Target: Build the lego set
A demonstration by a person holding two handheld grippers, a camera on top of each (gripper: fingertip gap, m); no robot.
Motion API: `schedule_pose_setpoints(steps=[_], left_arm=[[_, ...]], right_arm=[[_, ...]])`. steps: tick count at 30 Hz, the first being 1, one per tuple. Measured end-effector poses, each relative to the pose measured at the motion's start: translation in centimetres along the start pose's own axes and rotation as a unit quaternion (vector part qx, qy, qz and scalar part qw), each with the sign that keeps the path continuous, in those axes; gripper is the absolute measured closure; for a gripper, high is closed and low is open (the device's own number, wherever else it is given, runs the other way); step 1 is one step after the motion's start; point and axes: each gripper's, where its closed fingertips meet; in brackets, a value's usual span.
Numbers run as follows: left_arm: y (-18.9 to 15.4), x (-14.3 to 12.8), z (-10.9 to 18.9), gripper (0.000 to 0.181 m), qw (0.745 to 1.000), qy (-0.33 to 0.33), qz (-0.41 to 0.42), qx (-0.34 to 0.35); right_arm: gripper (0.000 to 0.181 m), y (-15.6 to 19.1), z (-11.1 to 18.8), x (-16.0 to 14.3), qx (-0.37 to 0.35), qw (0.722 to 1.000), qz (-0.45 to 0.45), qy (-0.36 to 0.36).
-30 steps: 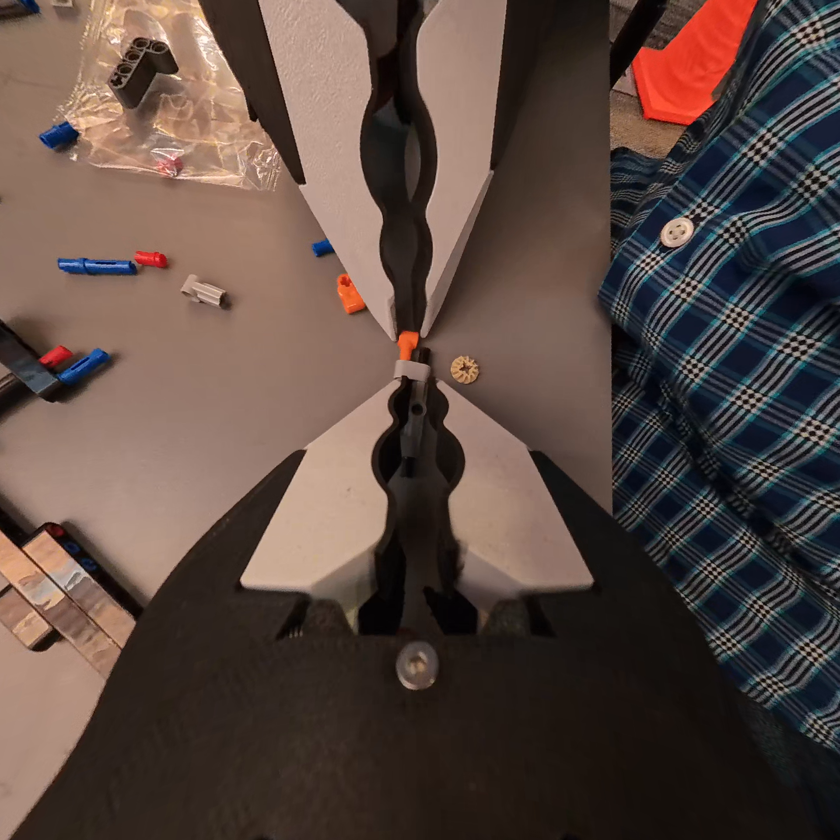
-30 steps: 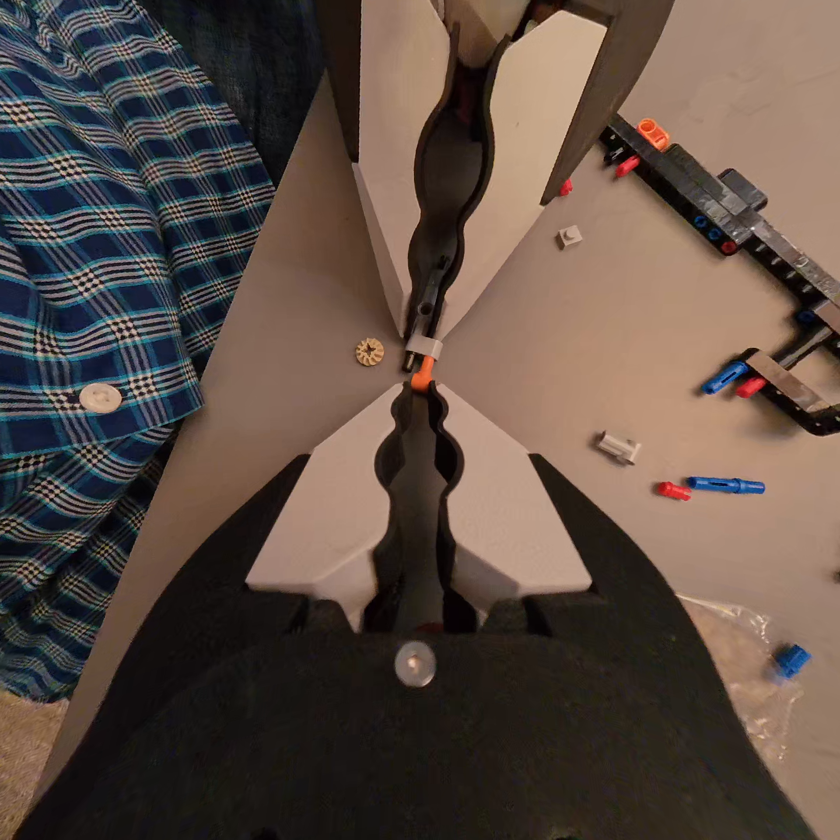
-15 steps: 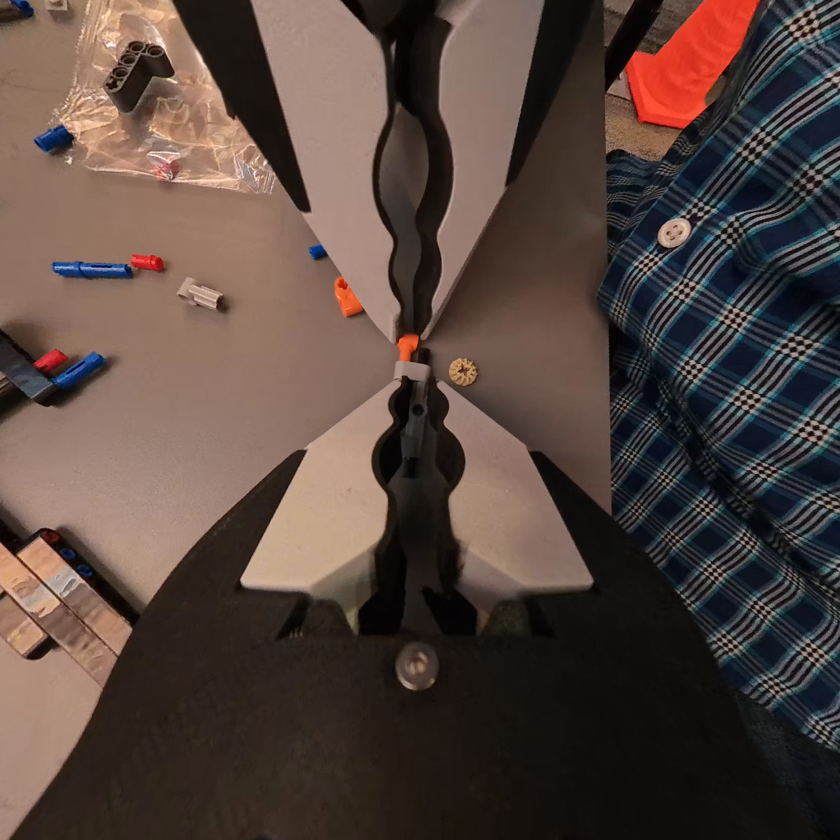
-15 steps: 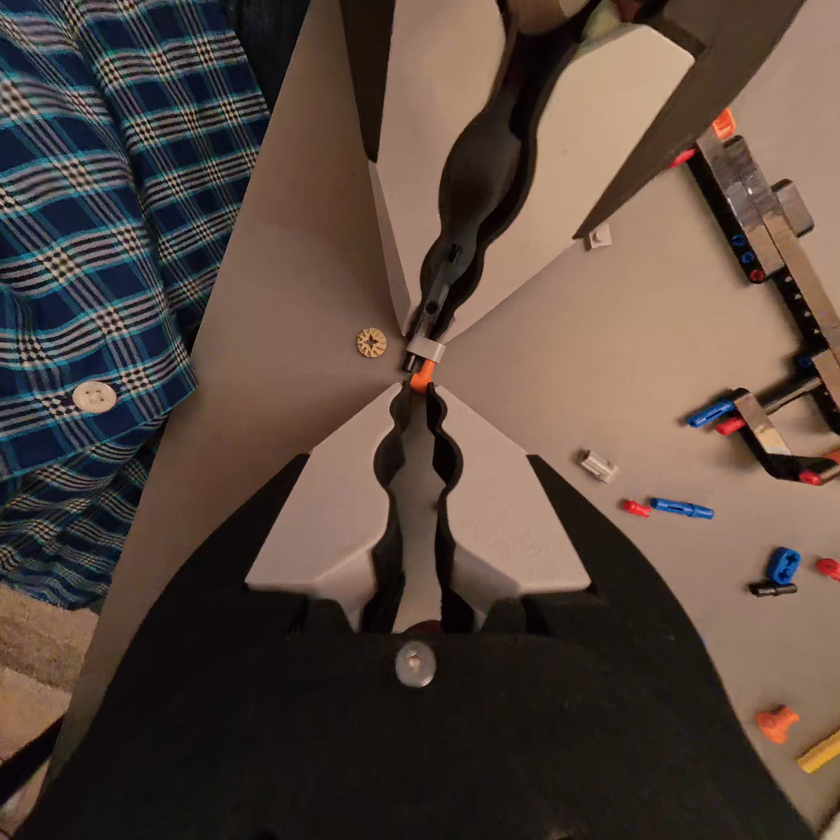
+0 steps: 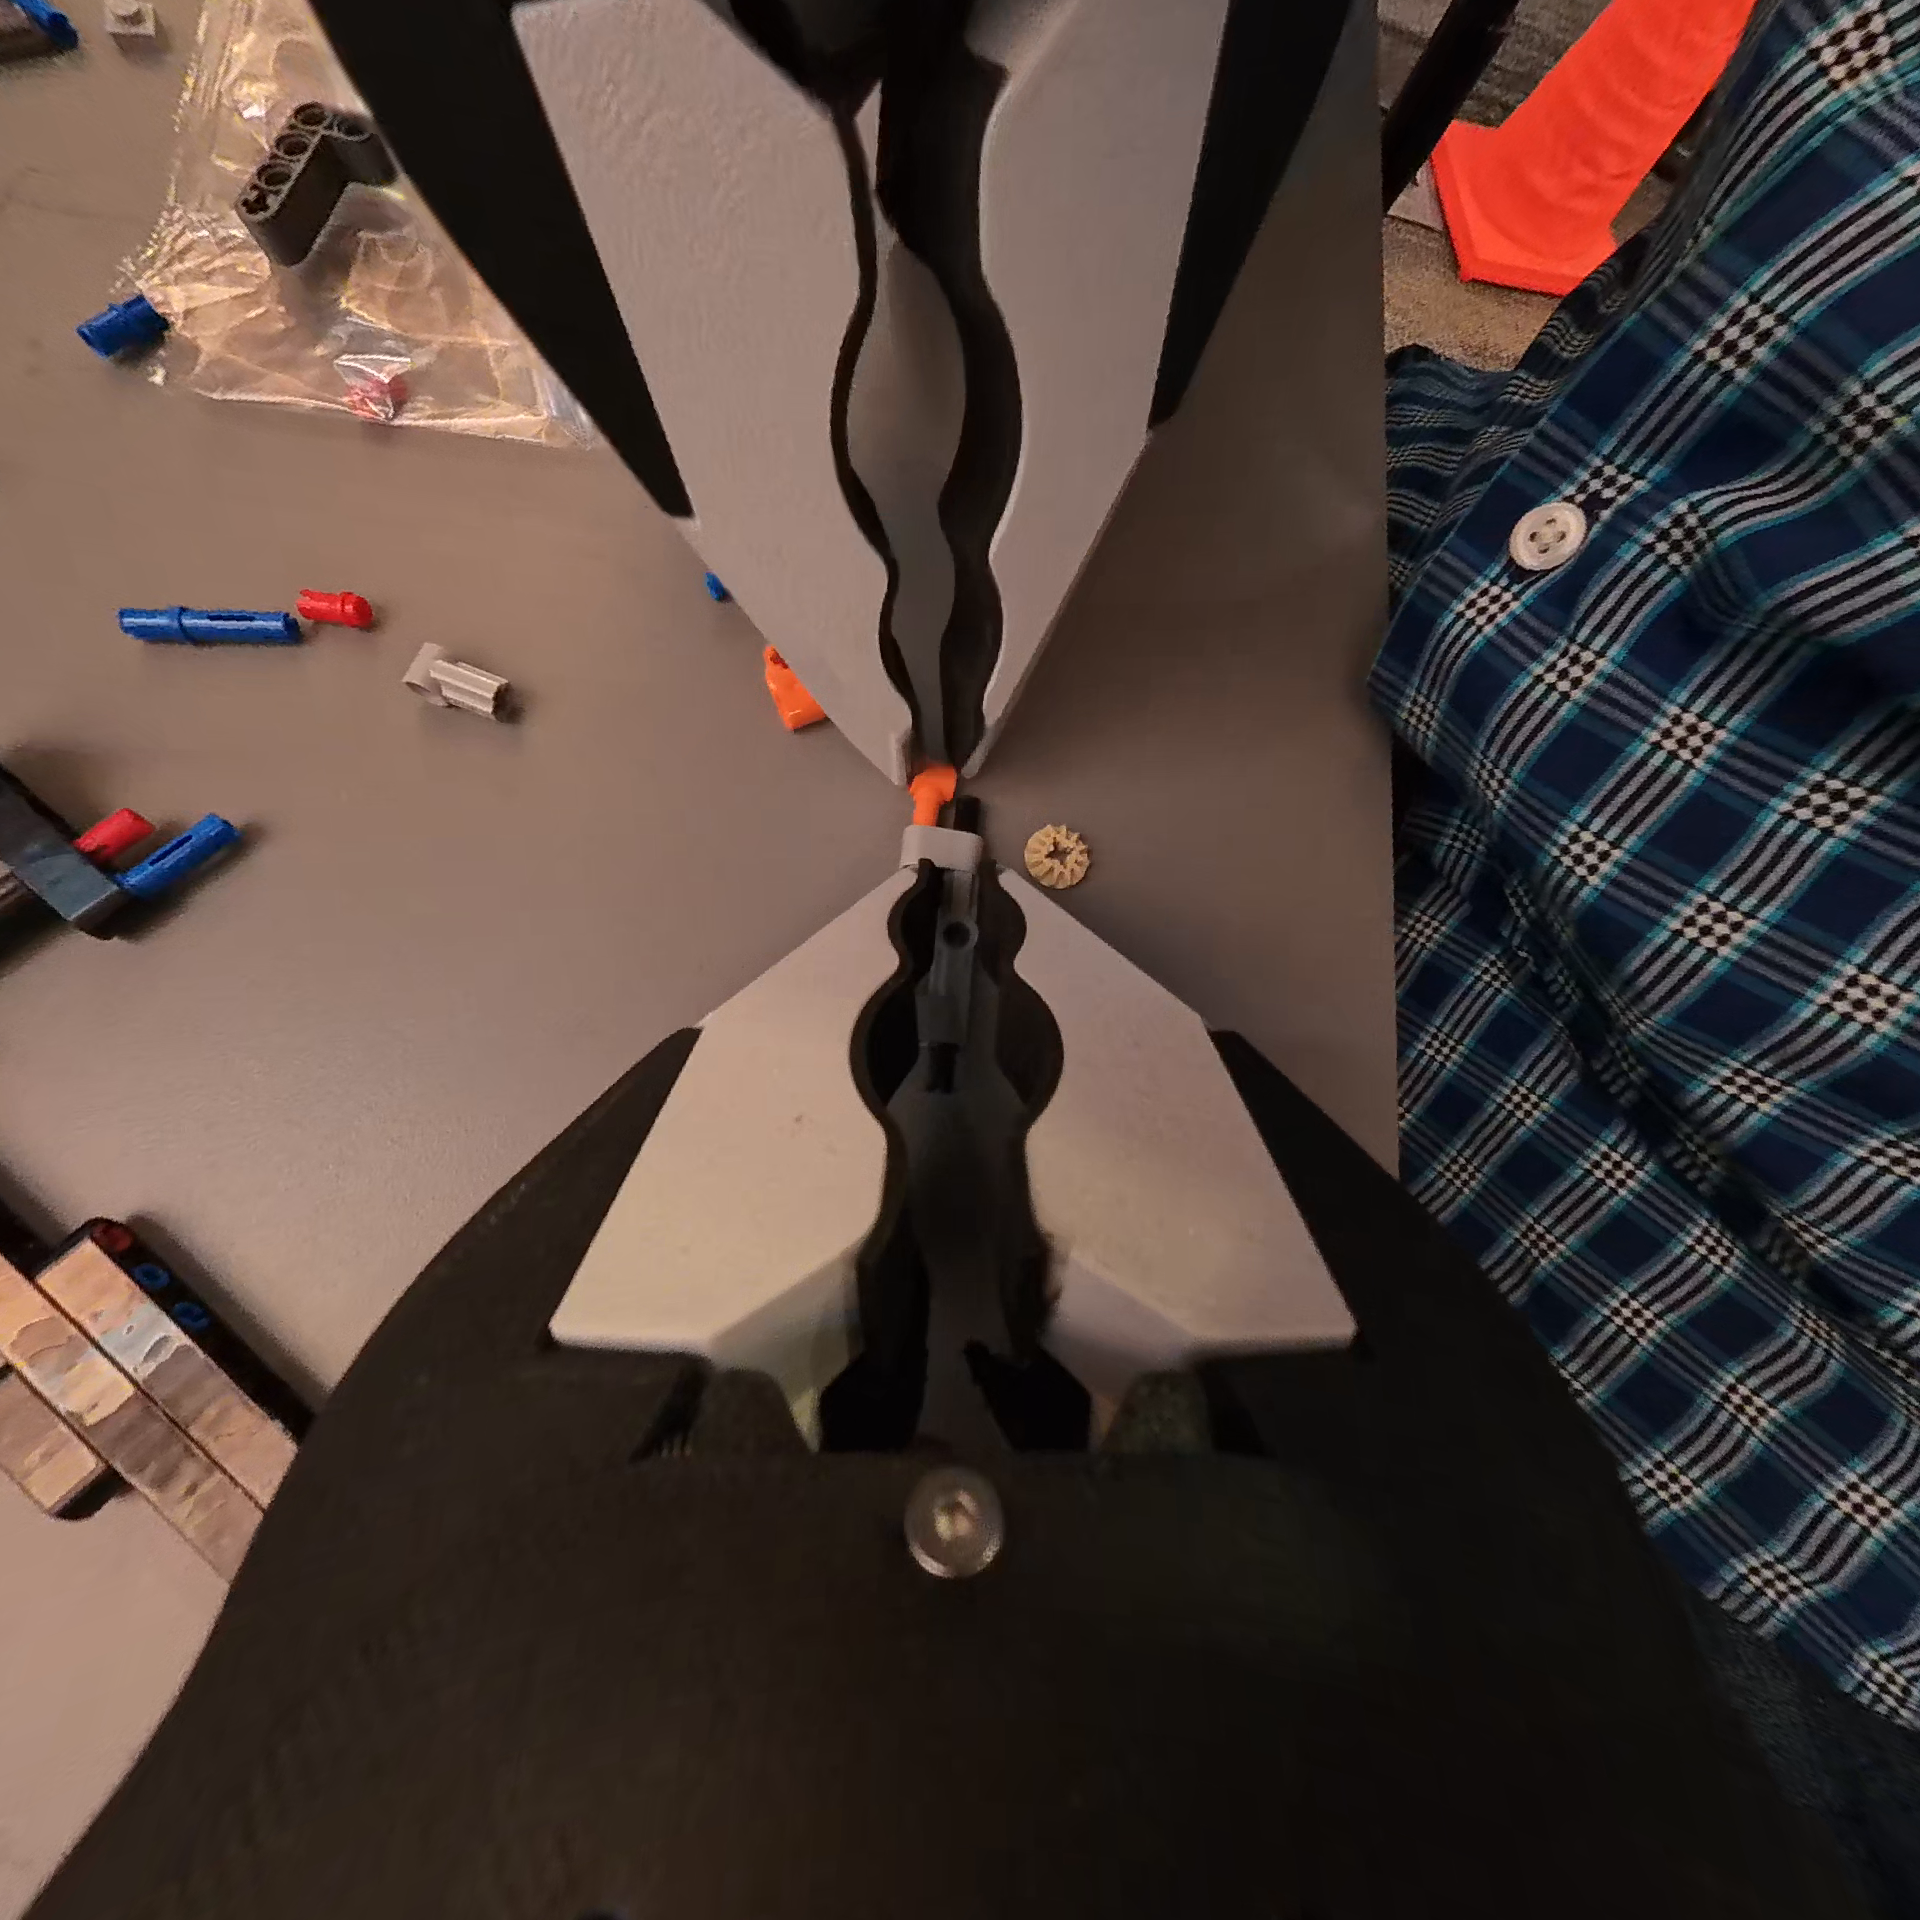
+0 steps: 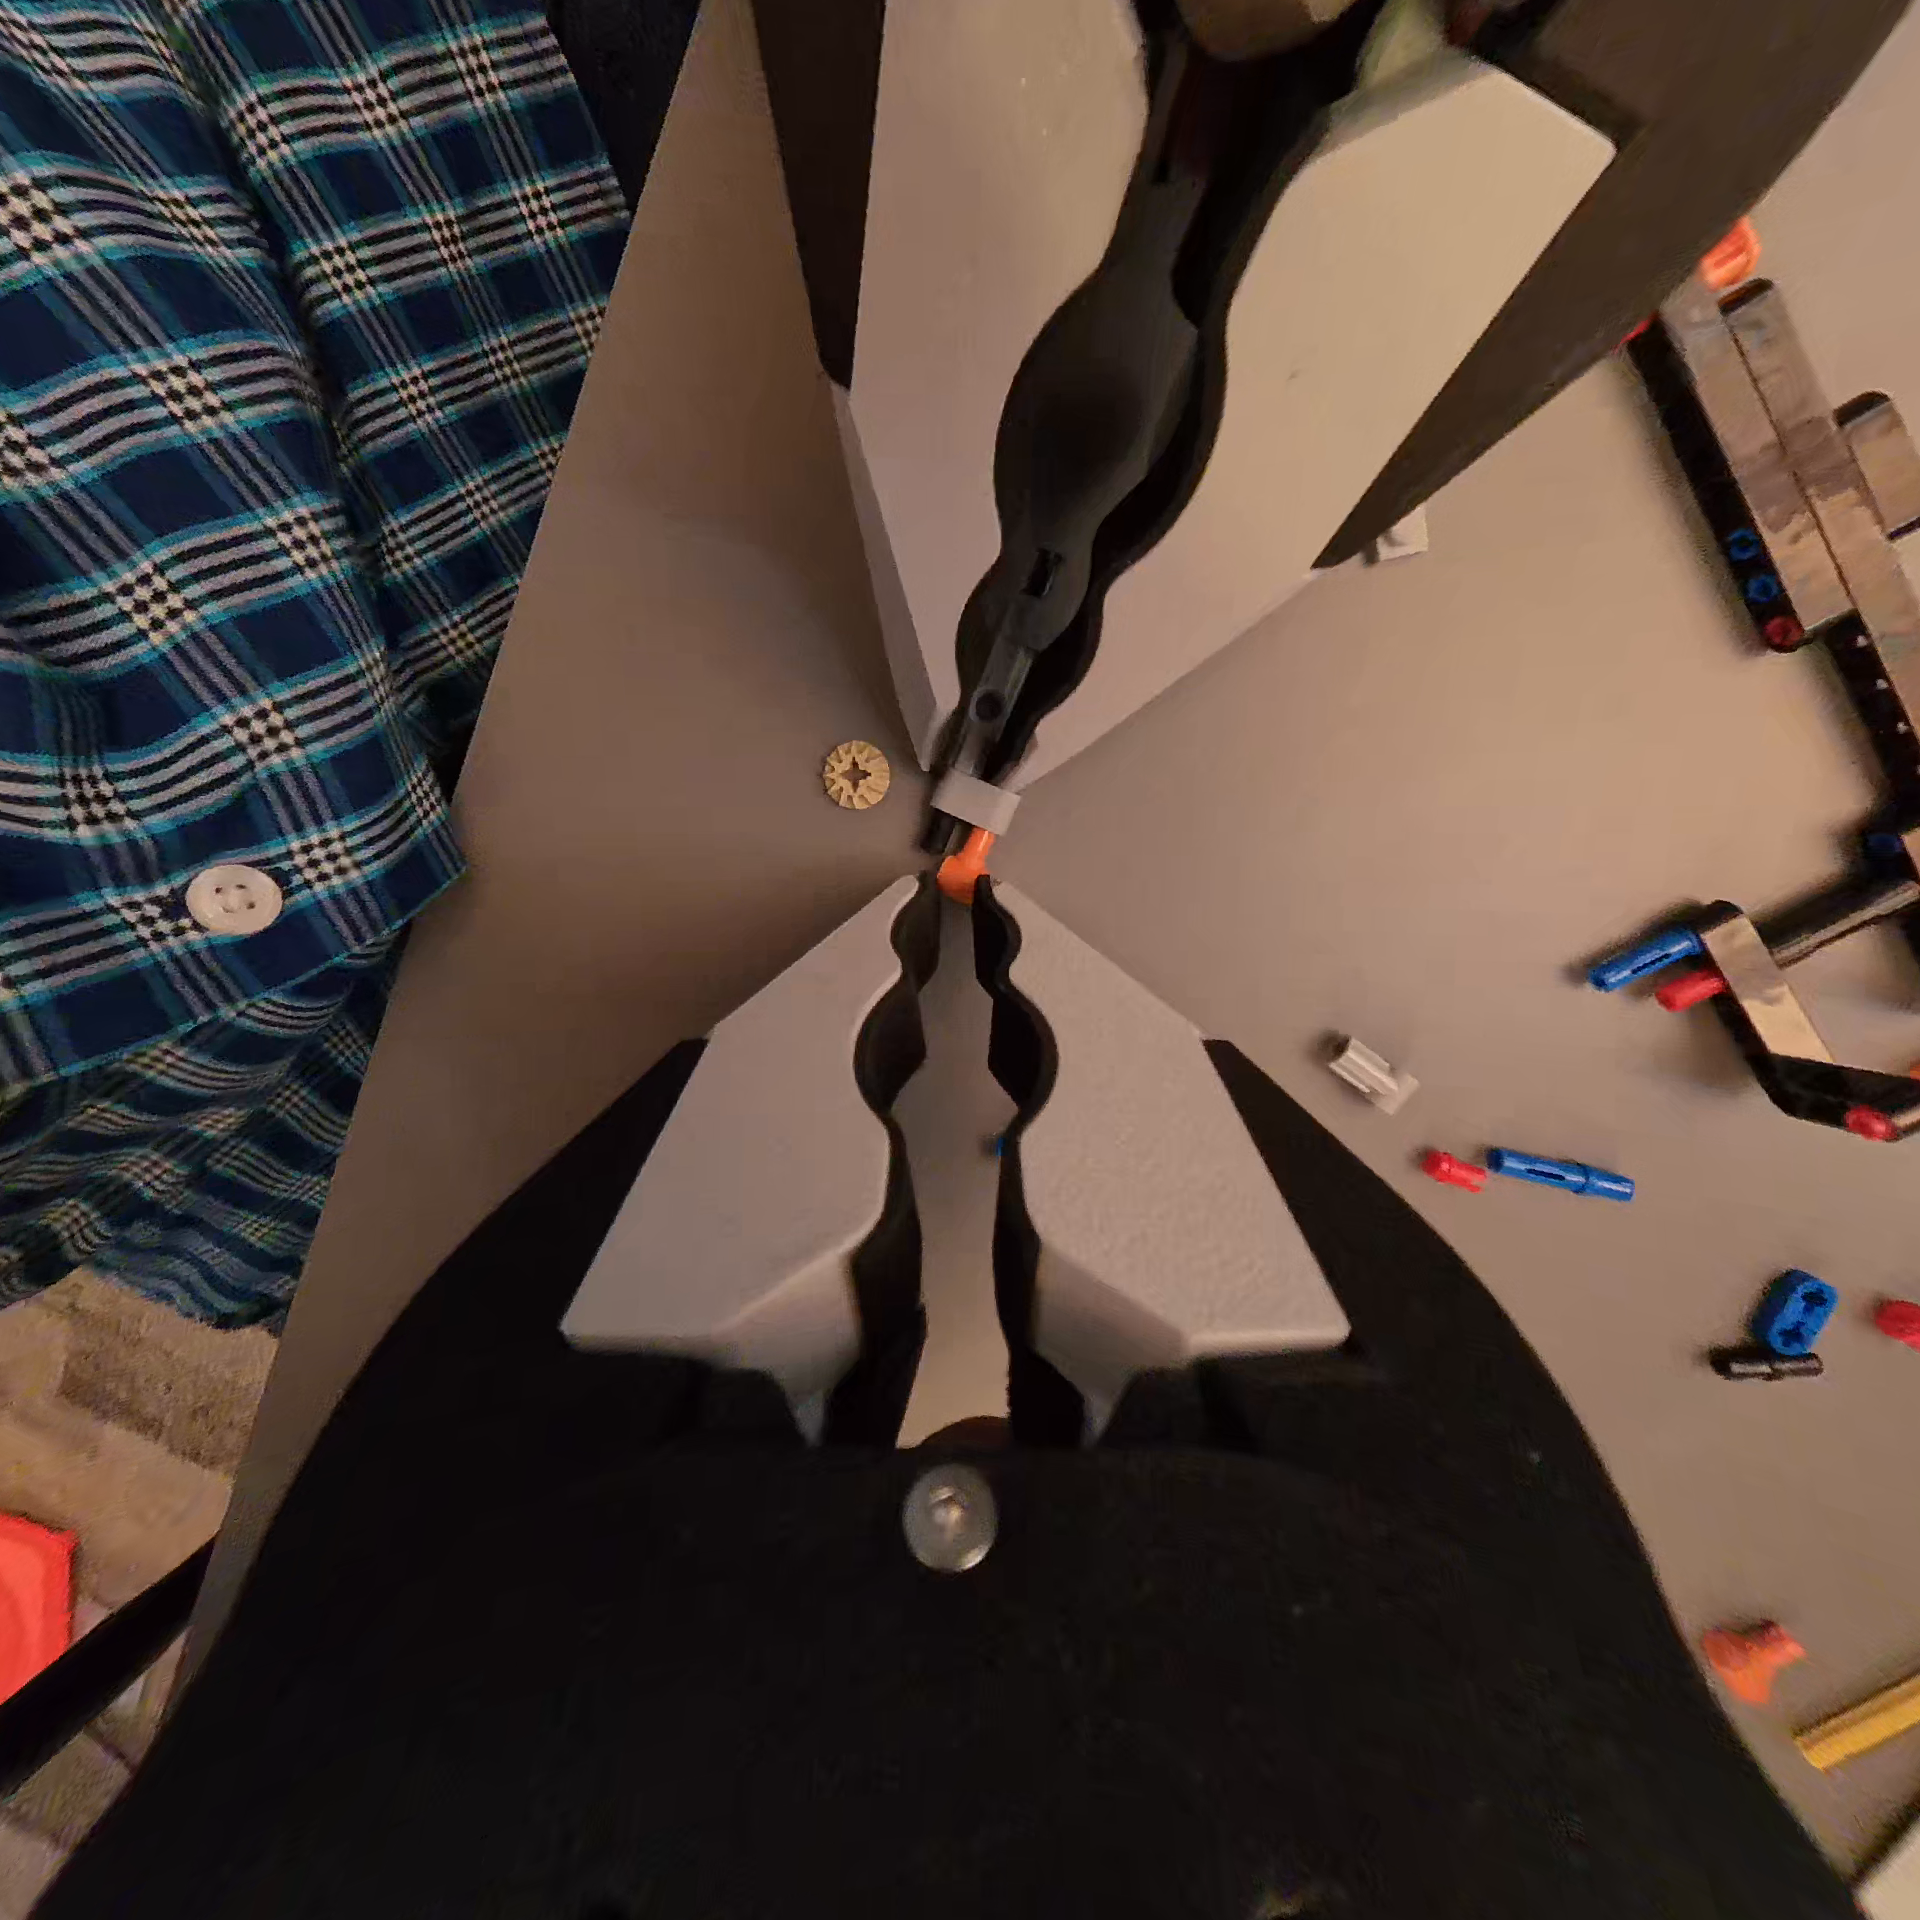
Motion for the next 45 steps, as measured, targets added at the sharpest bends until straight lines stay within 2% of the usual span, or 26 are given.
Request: schedule_pose_setpoints(steps=[12, 24, 30, 45], left_arm=[[0.04, -0.01, -0.03, 0.176, 1.0, -0.001, 0.0, -0.003], [-0.14, 0.07, -0.21, 0.175, 1.0, -0.001, -0.004, -0.007], [-0.14, 0.15, -0.11, 0.177, 1.0, -0.006, 0.0, -0.009], [-0.24, 0.04, 0.04, 0.176, 1.0, -0.002, -0.007, -0.006]], right_arm=[[0.178, 0.09, -0.1, 0.17, 0.009, 0.998, -0.021, -0.06], [0.178, 0.34, 0.1, -0.19, 0.067, 0.992, 0.101, 0.021], [0.179, 0.29, 0.15, 0.0, 0.077, 0.99, 0.107, 0.048], [0.178, 0.35, 0.03, 0.19, 0.062, 0.995, 0.021, -0.071]])
Point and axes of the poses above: each gripper's, where its closed fingertips meet, z back along the fingers, x out of its top, y = z × x across the jaws, and after that the axes turned 1 degree about y, right-handed
